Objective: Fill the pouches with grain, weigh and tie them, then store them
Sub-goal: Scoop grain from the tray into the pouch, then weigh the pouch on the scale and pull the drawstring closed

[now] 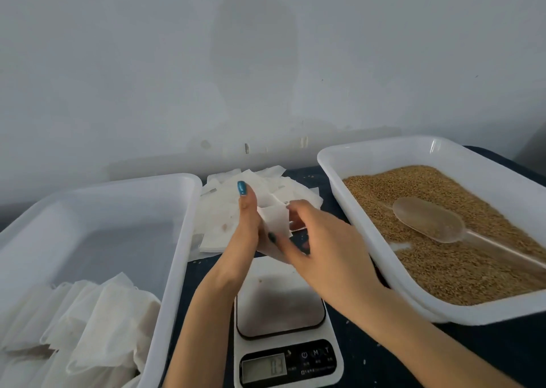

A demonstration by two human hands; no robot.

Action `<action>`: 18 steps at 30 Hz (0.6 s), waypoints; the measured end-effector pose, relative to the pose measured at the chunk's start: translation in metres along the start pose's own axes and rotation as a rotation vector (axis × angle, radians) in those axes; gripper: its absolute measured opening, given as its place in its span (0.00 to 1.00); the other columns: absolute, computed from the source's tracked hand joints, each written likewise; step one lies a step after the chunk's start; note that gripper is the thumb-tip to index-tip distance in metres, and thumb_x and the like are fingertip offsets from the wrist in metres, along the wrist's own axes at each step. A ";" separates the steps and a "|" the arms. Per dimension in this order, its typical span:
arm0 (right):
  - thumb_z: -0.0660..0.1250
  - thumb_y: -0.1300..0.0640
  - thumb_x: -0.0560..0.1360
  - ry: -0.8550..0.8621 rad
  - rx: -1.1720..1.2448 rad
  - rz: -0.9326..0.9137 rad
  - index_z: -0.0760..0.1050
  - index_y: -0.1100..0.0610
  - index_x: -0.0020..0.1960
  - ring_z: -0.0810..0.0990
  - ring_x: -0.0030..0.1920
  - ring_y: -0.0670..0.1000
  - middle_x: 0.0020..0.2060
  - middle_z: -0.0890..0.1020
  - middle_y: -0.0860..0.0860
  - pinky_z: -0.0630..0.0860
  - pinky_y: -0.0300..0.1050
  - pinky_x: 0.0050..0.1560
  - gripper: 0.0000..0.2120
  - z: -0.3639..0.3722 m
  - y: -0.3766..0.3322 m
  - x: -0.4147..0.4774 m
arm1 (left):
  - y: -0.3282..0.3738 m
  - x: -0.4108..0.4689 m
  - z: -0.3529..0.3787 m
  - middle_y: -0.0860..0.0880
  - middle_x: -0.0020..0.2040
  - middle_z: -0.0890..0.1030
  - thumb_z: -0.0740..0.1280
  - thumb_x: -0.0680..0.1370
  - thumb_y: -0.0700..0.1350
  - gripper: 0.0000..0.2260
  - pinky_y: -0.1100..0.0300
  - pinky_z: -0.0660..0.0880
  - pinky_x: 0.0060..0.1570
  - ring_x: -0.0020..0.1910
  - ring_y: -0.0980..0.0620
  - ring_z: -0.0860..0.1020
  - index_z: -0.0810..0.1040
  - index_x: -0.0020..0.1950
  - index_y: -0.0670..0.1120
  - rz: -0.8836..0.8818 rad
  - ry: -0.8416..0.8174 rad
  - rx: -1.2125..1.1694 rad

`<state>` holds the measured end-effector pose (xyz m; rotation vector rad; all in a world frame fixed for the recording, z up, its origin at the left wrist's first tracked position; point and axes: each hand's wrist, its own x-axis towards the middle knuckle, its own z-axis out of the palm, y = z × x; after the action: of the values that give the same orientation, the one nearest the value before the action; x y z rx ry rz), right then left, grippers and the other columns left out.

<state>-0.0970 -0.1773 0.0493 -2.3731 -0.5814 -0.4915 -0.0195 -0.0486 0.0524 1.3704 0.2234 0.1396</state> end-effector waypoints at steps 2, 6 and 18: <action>0.63 0.41 0.79 0.108 -0.032 0.021 0.69 0.47 0.44 0.76 0.35 0.44 0.34 0.75 0.39 0.74 0.45 0.35 0.11 0.014 0.008 0.008 | -0.007 -0.009 -0.004 0.46 0.64 0.74 0.45 0.84 0.57 0.24 0.56 0.65 0.71 0.67 0.46 0.71 0.69 0.69 0.45 -0.016 0.014 0.053; 0.68 0.46 0.78 0.090 0.273 0.099 0.64 0.44 0.34 0.74 0.30 0.46 0.26 0.72 0.43 0.75 0.49 0.34 0.18 0.031 0.033 0.012 | -0.018 -0.035 -0.026 0.59 0.44 0.76 0.44 0.71 0.74 0.31 0.66 0.68 0.45 0.46 0.62 0.75 0.74 0.51 0.54 0.122 -0.101 0.456; 0.69 0.43 0.75 -0.027 0.257 0.131 0.78 0.43 0.44 0.76 0.47 0.40 0.41 0.80 0.39 0.72 0.34 0.44 0.05 0.056 0.064 -0.009 | -0.041 -0.021 -0.044 0.55 0.40 0.79 0.38 0.74 0.69 0.32 0.56 0.72 0.43 0.42 0.54 0.77 0.76 0.40 0.52 0.189 -0.024 0.943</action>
<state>-0.0599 -0.1877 -0.0277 -2.1581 -0.4666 -0.3071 -0.0514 -0.0196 0.0055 2.3319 0.1374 0.1847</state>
